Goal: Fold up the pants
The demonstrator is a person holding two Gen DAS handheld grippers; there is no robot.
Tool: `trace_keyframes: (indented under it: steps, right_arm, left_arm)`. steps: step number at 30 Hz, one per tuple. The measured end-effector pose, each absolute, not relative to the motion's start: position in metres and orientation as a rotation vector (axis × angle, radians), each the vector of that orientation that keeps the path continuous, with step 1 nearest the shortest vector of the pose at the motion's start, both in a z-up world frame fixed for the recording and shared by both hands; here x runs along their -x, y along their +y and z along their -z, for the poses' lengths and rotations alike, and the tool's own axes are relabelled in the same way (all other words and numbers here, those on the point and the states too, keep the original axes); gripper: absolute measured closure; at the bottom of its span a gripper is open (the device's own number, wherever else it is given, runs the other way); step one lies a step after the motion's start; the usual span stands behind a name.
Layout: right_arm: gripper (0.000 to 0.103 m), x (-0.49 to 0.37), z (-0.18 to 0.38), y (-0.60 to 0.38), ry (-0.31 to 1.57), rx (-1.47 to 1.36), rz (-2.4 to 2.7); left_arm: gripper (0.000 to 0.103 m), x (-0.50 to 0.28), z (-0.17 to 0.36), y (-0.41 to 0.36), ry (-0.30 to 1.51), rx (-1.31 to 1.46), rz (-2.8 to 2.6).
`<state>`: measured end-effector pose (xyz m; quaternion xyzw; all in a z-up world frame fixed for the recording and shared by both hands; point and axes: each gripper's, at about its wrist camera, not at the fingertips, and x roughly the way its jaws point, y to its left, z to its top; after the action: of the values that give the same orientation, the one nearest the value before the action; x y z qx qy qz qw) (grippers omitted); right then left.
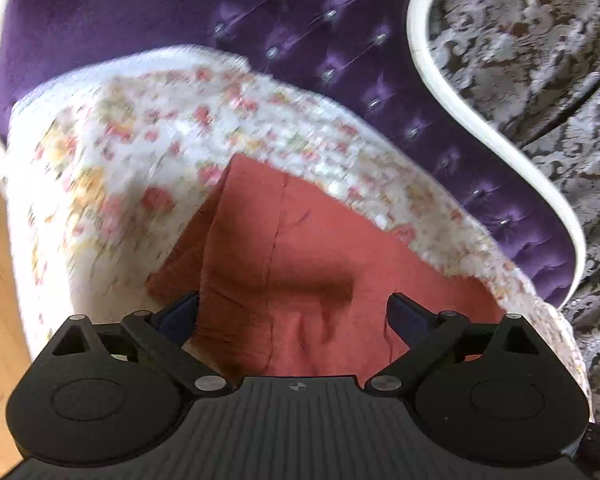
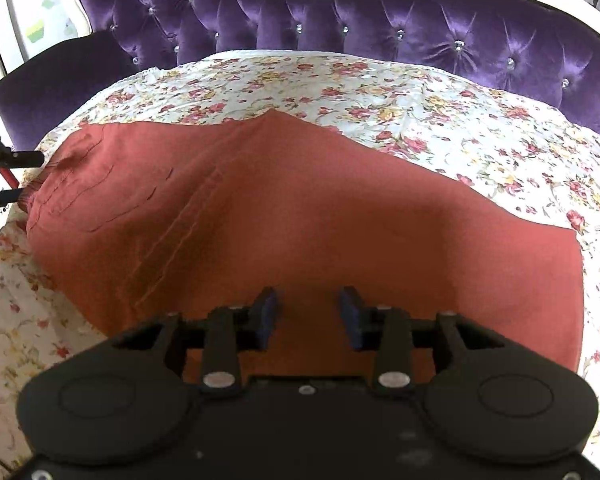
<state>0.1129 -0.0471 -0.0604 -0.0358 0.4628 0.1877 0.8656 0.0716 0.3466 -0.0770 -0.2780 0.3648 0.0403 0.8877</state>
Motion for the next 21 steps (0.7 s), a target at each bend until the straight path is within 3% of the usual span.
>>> trace_keyframes:
  steps: [9,17,21]
  right_arm:
    - [0.062,-0.111,0.058,-0.044,0.971,0.088,-0.416]
    - [0.062,-0.111,0.058,-0.043,0.974,0.095,-0.417]
    - [0.062,-0.111,0.059,-0.042,0.973,0.101,-0.416]
  left_arm:
    - [0.006,-0.064,0.102,0.360,0.781,0.667,-0.129]
    - [0.005,-0.058,0.082,0.353,0.556,0.684,-0.108]
    - [0.005,-0.067,0.094,0.351,0.648,0.635,-0.139]
